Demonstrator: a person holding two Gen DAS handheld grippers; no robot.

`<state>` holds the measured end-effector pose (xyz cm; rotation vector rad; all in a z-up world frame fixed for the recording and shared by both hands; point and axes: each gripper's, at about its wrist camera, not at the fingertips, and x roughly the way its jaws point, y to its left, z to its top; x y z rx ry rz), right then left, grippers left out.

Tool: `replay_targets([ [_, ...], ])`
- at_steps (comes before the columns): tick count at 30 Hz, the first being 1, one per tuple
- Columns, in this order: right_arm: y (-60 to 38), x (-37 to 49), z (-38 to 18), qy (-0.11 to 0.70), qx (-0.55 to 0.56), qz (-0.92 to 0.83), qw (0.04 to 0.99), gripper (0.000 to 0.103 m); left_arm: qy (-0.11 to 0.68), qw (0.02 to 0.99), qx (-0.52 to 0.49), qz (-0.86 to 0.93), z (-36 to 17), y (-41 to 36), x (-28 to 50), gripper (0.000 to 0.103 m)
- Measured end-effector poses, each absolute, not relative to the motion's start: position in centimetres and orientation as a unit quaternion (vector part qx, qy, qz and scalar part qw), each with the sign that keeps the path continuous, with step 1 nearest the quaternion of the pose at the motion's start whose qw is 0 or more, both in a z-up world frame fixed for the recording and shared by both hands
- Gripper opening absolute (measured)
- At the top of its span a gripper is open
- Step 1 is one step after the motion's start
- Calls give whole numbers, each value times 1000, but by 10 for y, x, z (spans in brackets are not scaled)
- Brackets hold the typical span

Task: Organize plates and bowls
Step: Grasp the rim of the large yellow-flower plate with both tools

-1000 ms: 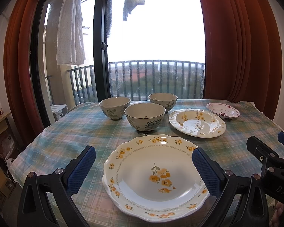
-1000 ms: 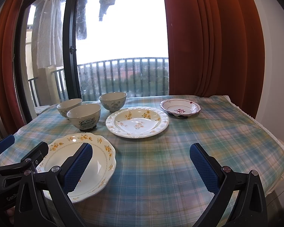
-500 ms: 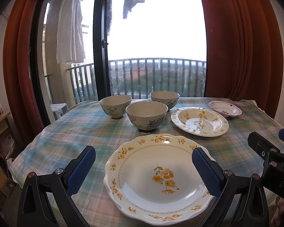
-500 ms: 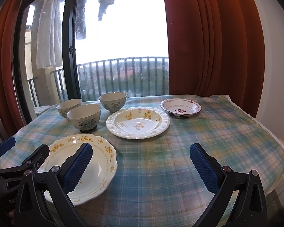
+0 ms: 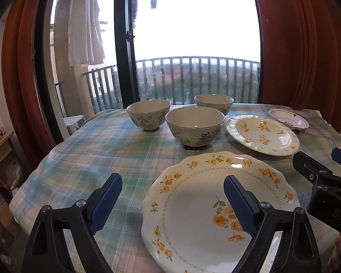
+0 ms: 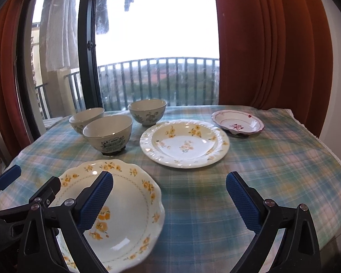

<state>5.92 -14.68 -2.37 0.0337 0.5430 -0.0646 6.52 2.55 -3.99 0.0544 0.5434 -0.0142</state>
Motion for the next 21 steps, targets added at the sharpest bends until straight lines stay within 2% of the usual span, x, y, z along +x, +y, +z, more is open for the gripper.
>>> replay_targets([
  [8, -132, 89, -54, 325, 9, -29, 945, 91, 322, 947, 19, 3, -68, 43, 86, 81],
  [11, -127, 97, -65, 347, 7, -22, 938, 85, 347, 938, 11, -7, -76, 46, 91, 72],
  [13, -124, 100, -71, 358, 5, -17, 934, 83, 366, 931, 1, -17, -82, 47, 94, 60],
  [16, -120, 103, -78, 373, 2, -10, 928, 78, 389, 921, -7, -30, -91, 46, 99, 52],
  [21, -119, 108, -88, 397, 8, -4, 918, 67, 388, 921, -9, -31, -93, 43, 100, 52],
])
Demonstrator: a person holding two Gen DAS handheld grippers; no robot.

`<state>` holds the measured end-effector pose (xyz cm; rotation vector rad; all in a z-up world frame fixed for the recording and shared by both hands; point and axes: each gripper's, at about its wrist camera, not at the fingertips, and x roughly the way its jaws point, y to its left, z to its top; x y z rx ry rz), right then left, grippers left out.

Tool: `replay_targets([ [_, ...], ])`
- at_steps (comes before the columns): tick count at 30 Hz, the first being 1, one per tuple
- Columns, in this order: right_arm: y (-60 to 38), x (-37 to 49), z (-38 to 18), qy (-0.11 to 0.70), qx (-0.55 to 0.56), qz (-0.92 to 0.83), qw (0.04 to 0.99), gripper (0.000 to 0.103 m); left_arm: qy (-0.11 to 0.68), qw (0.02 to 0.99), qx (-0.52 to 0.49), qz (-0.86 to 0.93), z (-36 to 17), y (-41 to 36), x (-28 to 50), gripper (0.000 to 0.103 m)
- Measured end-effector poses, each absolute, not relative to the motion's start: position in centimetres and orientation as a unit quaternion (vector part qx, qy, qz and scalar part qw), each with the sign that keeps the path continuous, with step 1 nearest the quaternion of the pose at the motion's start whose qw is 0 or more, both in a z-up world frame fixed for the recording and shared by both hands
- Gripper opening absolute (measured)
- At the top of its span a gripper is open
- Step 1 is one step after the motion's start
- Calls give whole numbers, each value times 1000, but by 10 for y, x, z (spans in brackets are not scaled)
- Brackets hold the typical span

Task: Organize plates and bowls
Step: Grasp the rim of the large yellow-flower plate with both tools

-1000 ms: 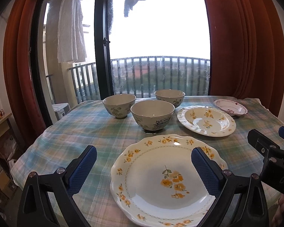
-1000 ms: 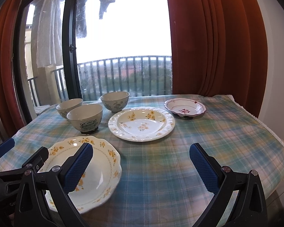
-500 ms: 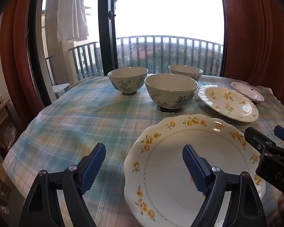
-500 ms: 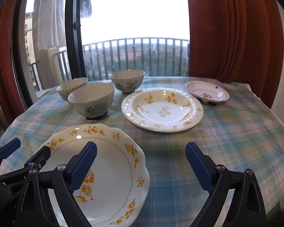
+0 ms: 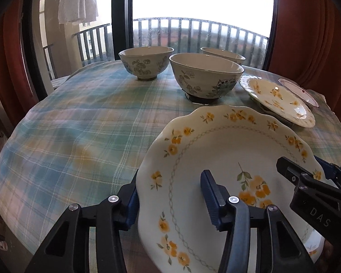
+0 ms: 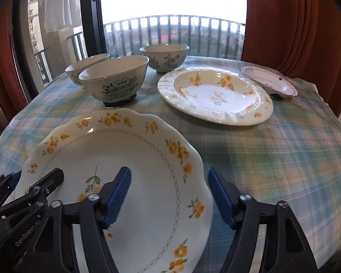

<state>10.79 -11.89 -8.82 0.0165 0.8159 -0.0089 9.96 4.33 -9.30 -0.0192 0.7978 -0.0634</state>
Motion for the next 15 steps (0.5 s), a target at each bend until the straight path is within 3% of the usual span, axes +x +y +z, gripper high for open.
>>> replay_targets([
  [15, -122, 107, -91, 406, -3, -10, 914, 61, 393, 919, -9, -11, -90, 37, 100, 52],
])
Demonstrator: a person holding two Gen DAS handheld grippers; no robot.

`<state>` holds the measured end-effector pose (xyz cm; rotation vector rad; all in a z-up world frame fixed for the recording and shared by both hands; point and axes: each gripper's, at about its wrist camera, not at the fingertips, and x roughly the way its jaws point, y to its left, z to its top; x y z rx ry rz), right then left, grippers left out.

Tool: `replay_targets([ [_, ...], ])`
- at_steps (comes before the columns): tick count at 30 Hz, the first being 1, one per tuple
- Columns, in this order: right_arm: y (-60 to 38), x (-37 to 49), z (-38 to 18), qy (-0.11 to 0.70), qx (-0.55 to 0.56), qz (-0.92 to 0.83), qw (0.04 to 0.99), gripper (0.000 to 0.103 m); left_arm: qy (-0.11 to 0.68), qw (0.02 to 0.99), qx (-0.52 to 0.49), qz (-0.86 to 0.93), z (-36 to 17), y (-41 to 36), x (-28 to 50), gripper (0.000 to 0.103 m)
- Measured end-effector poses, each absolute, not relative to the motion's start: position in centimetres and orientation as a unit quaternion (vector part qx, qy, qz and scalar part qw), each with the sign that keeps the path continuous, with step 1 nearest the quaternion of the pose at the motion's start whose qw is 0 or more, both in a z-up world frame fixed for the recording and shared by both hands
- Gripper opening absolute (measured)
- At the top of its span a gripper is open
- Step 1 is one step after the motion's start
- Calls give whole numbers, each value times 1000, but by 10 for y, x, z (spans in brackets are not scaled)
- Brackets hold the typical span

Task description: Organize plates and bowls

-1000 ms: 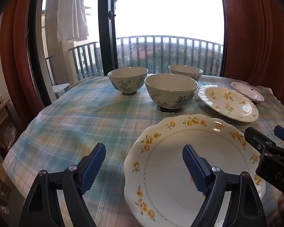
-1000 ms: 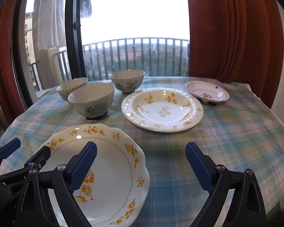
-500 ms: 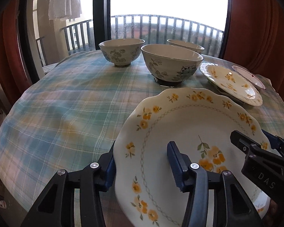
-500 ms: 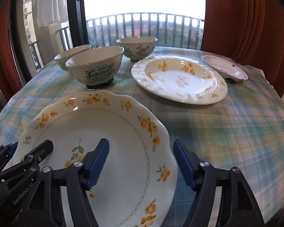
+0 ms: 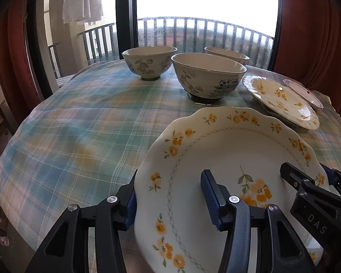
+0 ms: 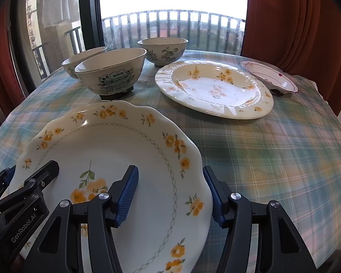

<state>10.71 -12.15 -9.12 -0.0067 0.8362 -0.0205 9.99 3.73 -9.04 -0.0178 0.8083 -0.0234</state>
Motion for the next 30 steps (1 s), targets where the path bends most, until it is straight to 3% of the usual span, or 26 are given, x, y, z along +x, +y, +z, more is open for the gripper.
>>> replay_targets([
  [30, -230, 75, -85, 395, 38, -76, 915, 58, 406, 910, 33, -73, -84, -75, 89, 52],
])
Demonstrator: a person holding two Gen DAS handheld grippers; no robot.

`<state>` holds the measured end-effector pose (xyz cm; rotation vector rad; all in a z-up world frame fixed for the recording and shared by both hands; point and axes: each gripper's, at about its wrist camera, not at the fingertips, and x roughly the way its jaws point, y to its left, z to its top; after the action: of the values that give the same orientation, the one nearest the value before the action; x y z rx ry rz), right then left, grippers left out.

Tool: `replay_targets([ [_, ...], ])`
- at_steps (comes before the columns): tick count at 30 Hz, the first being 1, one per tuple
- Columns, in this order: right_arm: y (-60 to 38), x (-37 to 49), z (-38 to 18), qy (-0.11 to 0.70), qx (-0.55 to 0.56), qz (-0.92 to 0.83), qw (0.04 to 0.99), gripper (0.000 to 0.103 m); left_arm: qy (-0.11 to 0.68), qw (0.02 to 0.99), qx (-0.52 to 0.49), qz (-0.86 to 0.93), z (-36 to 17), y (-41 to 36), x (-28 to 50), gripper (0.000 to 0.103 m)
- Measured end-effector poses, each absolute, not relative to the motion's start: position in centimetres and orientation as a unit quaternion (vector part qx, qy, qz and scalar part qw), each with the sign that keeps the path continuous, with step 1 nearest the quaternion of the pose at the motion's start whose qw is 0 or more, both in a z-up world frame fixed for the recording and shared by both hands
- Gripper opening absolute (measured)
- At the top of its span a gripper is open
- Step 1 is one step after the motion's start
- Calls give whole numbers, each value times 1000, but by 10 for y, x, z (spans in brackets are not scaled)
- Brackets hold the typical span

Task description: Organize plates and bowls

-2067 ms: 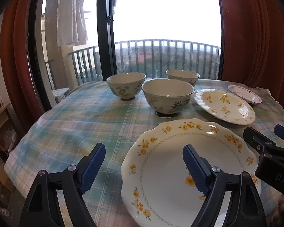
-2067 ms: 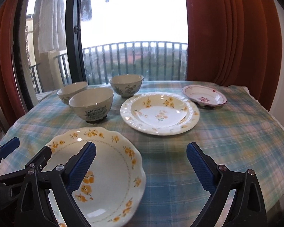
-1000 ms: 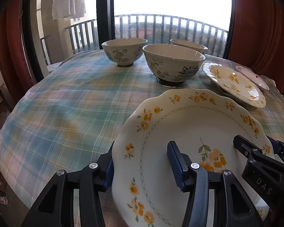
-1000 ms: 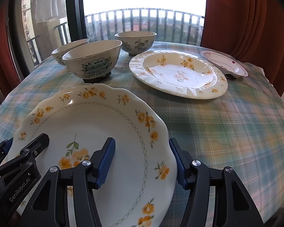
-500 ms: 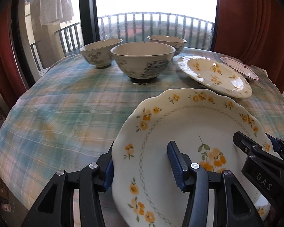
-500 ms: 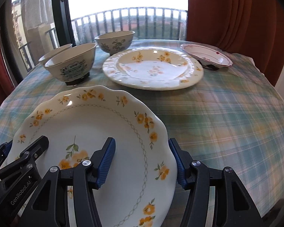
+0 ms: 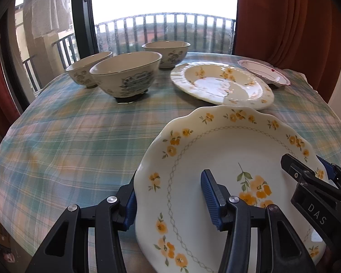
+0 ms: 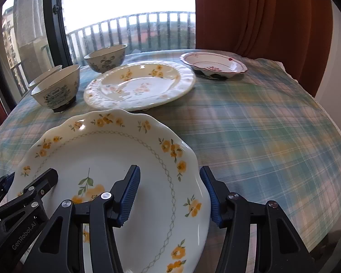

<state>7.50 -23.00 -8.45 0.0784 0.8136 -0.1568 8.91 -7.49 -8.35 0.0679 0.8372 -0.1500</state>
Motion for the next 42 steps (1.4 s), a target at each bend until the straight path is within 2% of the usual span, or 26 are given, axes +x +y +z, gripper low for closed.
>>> replay_targets([
  [9, -272, 66, -85, 391, 57, -99, 913, 54, 413, 904, 41, -99, -85, -114, 87, 52],
  [36, -360, 87, -87, 397, 63, -161, 902, 54, 412, 899, 46, -140, -86, -198, 116, 53],
  [42, -361, 87, -84, 415, 69, -150, 895, 57, 420, 893, 58, -151, -85, -200, 115, 62],
])
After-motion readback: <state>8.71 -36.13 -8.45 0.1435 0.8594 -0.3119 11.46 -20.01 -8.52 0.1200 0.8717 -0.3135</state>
